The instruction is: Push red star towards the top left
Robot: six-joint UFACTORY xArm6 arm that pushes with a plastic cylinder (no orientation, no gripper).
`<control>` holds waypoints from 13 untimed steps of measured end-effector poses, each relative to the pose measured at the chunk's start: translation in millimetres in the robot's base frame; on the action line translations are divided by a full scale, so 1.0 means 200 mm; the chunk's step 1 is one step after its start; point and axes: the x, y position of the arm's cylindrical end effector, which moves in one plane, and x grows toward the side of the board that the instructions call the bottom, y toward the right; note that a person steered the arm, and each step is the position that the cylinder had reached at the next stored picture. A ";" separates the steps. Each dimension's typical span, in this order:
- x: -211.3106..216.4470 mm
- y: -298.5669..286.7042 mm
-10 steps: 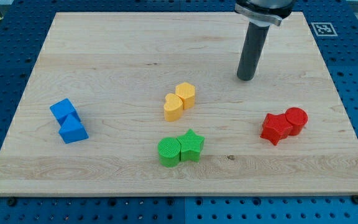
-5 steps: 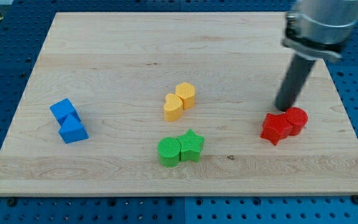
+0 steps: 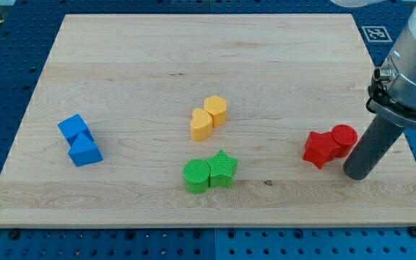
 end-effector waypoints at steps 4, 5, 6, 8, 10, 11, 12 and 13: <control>-0.21 -0.15; -0.29 -0.28; -0.29 -0.48; -0.40 -0.66; -0.78 -0.75; -0.76 -0.92; -0.69 -1.12; -0.65 -1.38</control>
